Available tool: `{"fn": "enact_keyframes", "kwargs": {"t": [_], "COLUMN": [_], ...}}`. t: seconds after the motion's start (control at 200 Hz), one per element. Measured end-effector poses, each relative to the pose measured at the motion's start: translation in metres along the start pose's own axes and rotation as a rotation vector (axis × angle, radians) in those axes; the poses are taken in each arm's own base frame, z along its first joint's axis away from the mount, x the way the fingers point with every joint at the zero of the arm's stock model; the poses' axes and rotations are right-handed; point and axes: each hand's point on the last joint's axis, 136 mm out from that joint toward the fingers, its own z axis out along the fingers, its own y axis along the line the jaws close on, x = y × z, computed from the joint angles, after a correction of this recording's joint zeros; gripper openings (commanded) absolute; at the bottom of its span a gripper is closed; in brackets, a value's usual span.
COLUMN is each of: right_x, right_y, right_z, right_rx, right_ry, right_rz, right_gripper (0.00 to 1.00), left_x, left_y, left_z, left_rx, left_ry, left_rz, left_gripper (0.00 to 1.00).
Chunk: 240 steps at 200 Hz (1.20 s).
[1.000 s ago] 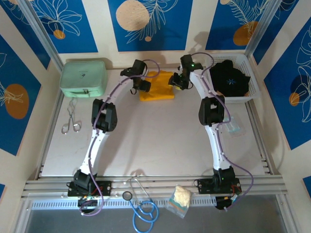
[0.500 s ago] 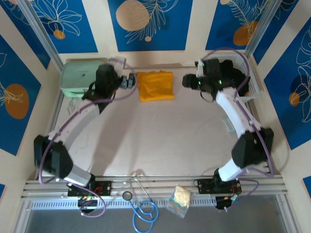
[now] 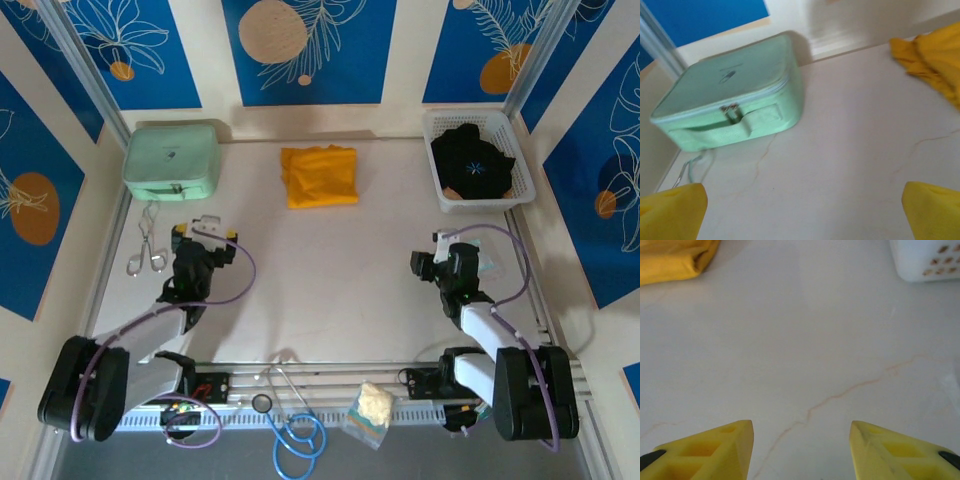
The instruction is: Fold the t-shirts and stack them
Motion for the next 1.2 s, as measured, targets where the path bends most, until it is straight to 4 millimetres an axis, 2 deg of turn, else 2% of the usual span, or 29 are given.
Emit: {"fn": "enact_keyframes", "kwargs": {"t": [0.09, 0.155, 0.24, 0.295, 0.4, 0.445, 0.525, 0.545, 0.625, 1.201], "right_x": [-0.015, -0.026, -0.032, -0.033, -0.026, -0.027, -0.050, -0.054, -0.062, -0.060], "right_y": [0.001, 0.005, 0.010, 0.013, 0.014, 0.013, 0.008, 0.007, 0.005, 0.007], "right_z": [0.005, 0.010, 0.021, 0.030, 0.055, 0.062, 0.064, 0.064, 0.064, 0.065], "right_rx": [-0.014, -0.037, -0.072, -0.097, -0.125, -0.126, -0.113, -0.111, -0.101, -0.096], "right_ry": [-0.079, -0.131, -0.161, -0.166, -0.130, -0.101, -0.148, -0.160, -0.178, -0.171], "right_rz": [-0.021, -0.040, -0.055, -0.058, -0.058, -0.043, -0.034, -0.029, -0.027, -0.027], "right_gripper": [0.54, 0.54, 0.54, 0.54, 0.55, 0.79, 0.91, 1.00, 0.99, 0.99], "left_x": [0.020, 0.046, 0.081, 0.092, 0.071, 0.059, 0.045, 0.043, 0.044, 0.055], "left_y": [0.006, 0.007, -0.003, -0.007, -0.008, -0.004, 0.002, 0.003, 0.002, 0.000], "left_z": [0.013, 0.024, 0.036, 0.036, 0.047, 0.054, 0.061, 0.061, 0.061, 0.061], "left_rx": [-0.030, -0.037, -0.010, 0.012, 0.039, 0.037, 0.030, 0.029, 0.038, 0.065], "left_ry": [0.017, 0.051, 0.117, 0.152, 0.107, 0.083, 0.052, 0.047, 0.050, 0.095], "left_rz": [-0.022, -0.035, -0.020, -0.019, -0.051, -0.071, -0.100, -0.103, -0.110, -0.127], "left_gripper": [0.99, 0.99, 0.99, 0.99, 0.99, 0.99, 0.99, 0.99, 0.99, 0.99]}}
